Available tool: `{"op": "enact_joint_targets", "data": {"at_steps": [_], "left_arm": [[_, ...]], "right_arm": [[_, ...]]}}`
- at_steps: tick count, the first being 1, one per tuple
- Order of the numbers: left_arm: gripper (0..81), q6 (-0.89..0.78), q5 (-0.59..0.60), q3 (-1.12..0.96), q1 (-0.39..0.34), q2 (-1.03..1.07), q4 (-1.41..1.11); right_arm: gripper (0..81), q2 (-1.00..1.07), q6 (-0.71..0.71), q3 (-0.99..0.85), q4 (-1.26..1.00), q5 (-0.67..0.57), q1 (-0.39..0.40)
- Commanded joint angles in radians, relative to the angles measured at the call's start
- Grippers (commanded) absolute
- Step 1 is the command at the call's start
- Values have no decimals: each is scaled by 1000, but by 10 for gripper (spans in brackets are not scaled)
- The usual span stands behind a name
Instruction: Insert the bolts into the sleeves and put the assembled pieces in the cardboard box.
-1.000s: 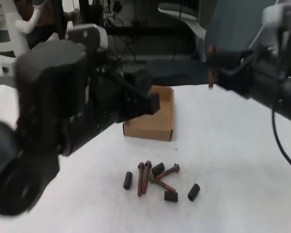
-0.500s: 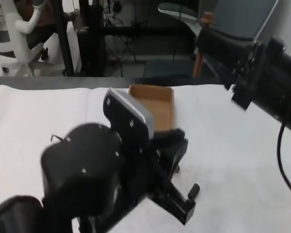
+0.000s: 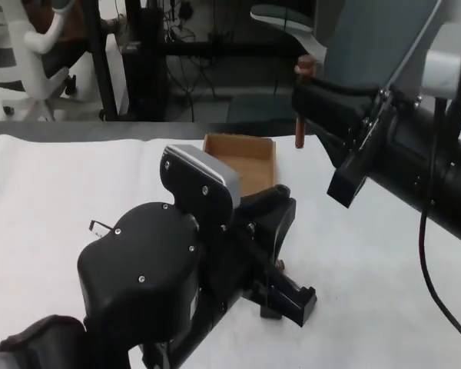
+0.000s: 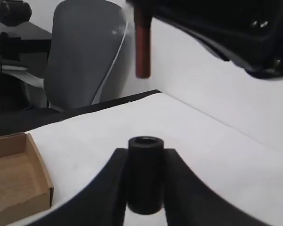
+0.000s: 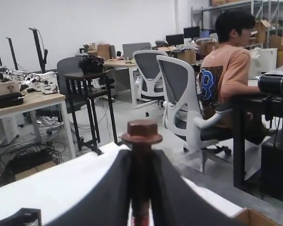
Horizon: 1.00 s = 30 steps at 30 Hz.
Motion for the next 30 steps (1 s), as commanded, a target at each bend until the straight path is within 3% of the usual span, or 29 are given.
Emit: {"op": "enact_joint_targets", "data": {"at_steps": [1, 16, 30], "left_arm": [[17, 32, 16, -1, -4, 5, -32], [17, 93, -6, -1, 1, 8, -71], [17, 100, -34, -1, 1, 8, -123]], "right_arm": [[6, -9, -8, 2, 16, -22, -4], [6, -9, 128, 2, 17, -103, 28], [6, -9, 124, 2, 17, -49, 55]]}}
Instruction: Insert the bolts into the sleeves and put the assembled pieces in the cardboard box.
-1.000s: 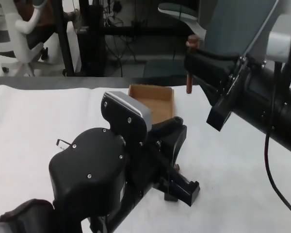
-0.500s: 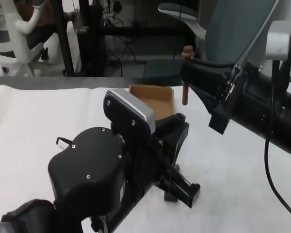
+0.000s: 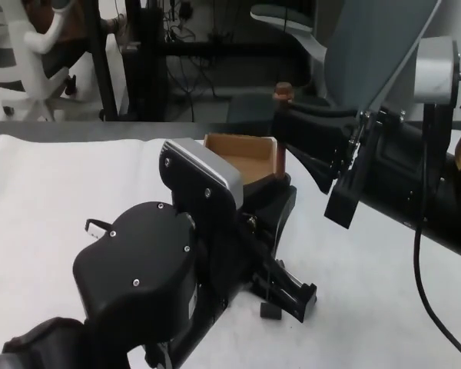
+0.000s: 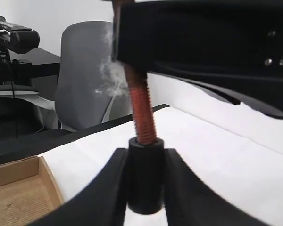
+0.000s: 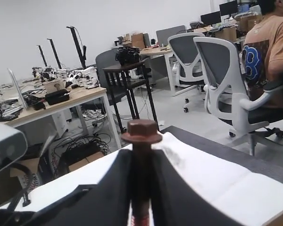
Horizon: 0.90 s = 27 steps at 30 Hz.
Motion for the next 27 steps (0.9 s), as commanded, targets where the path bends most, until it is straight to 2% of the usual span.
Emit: {"op": "enact_joint_targets", "data": {"at_steps": [1, 9, 12, 13, 15, 19, 20, 24, 25, 27], "left_arm": [[17, 9, -6, -3, 1, -3, -56], [17, 9, -54, -3, 4, -3, -127], [17, 9, -54, -3, 10, -3, -127], [17, 9, -54, -3, 16, -3, -127], [17, 9, -54, -3, 26, -3, -127], [17, 9, -47, -3, 41, -3, -125], [17, 9, -47, -3, 47, -3, -125], [17, 9, -47, -3, 69, -3, -83], [17, 9, -47, -3, 85, -3, -55], [17, -10, -32, -6, 126, -3, 4]], "right_arm": [[6, -9, -1, 2, -5, 28, 3], [6, -9, 7, 14, 2, 20, 3], [1, -9, 64, 33, 2, -13, 3], [34, -9, 95, 40, 2, -37, 3], [178, -9, 134, 52, 2, -70, 3], [650, -12, 154, 56, -2, -52, 3], [700, -16, 166, 56, -9, -29, 3], [700, -63, 163, 46, -11, 47, 3], [685, -78, 163, 46, 3, 78, 3], [599, -121, 172, 46, 90, 172, 3]]}}
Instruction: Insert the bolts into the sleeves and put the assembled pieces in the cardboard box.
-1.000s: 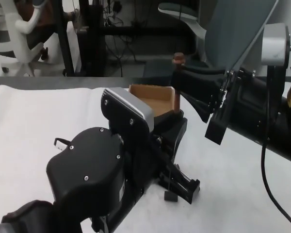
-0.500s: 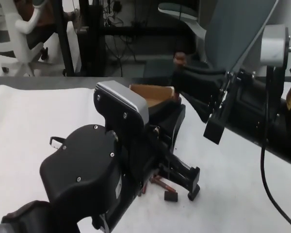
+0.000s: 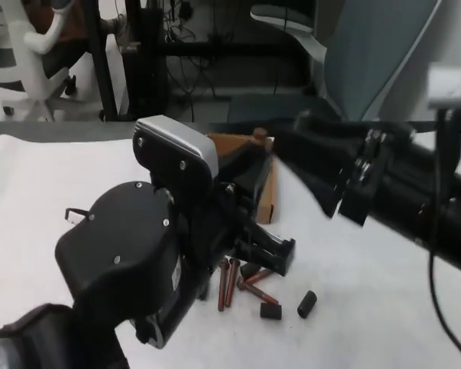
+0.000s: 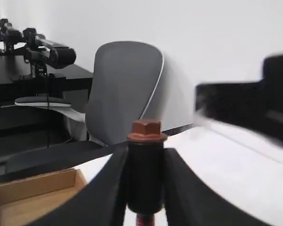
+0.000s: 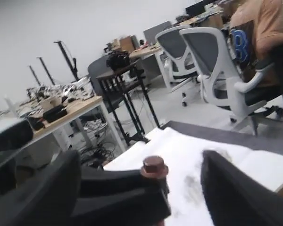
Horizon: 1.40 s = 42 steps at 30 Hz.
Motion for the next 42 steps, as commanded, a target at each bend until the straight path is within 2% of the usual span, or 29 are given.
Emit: {"op": "enact_joint_targets", "data": {"at_steps": [1, 4, 7, 10, 14, 19, 27, 29, 31, 34, 35, 37, 40, 42], "left_arm": [[17, -31, 46, -15, 73, 0, 89], [17, -101, 203, -70, 206, 27, 259], [17, -92, 293, -168, 332, 98, 376], [17, -63, 358, -283, 402, 205, 389], [17, -37, 420, -466, 425, 391, 391], [17, -37, 492, -668, 425, 607, 461], [0, 67, 509, -856, 435, 801, 546], [83, 67, 509, -883, 446, 824, 546], [231, 67, 512, -900, 459, 845, 546], [550, 59, 518, -906, 475, 851, 546], [689, 59, 520, -906, 481, 850, 546], [700, 27, 520, -906, 489, 841, 546], [700, -18, 540, -906, 495, 811, 546], [700, -66, 590, -906, 495, 781, 546]], "right_arm": [[570, -62, 13, -11, 117, 136, 2], [546, -96, 17, -11, 364, 268, 2], [546, -82, 67, -15, 614, 339, 2], [546, -22, 138, -15, 751, 416, 2], [546, 113, 228, -31, 755, 439, 2], [546, 344, 247, -109, 753, 469, 2], [546, 631, 323, -290, 752, 479, 2], [546, 666, 359, -309, 758, 493, 2], [546, 694, 375, -313, 771, 494, 2], [546, 713, 375, -313, 844, 503, 2], [546, 717, 375, -313, 866, 517, 2], [510, 717, 372, -313, 887, 535, 2], [295, 717, 355, -313, 915, 492, 2], [203, 717, 335, -313, 948, 454, 2]]}}
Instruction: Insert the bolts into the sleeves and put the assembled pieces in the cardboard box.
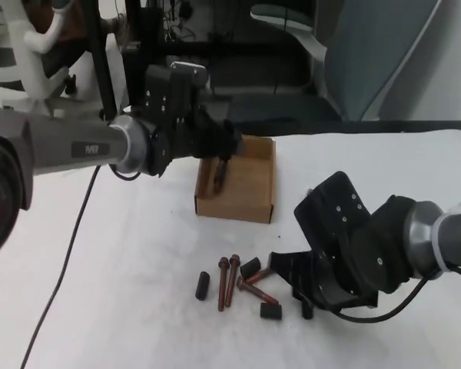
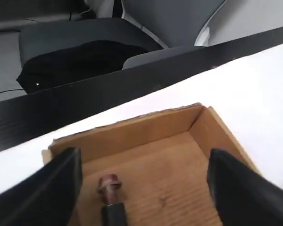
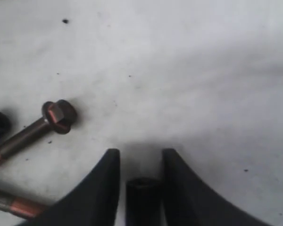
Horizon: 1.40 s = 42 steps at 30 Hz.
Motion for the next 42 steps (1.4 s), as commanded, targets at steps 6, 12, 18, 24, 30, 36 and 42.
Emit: {"op": "enact_joint_targets", "data": {"at_steps": [6, 12, 18, 24, 30, 36, 42], "left_arm": [[700, -72, 129, -11, -23, -166, 219], [700, 37, 129, -11, -94, -226, 722], [700, 162, 169, 23, -210, -228, 857], [683, 452, 71, 26, -337, -228, 868], [519, 633, -81, 24, -386, -186, 829], [519, 668, -168, -48, -383, -107, 866], [519, 663, -173, -113, -371, -47, 870]], "right_arm": [[148, 30, -33, 15, 244, -72, 14], [0, -49, -141, 15, 245, -59, 13], [0, -255, -253, 15, 228, 71, 13], [0, -453, -266, 28, 240, 94, 11], [0, -587, -244, 29, 271, 61, 14], [0, -662, -244, 29, 267, 59, 14], [0, -666, -248, 29, 252, 57, 14]]}}
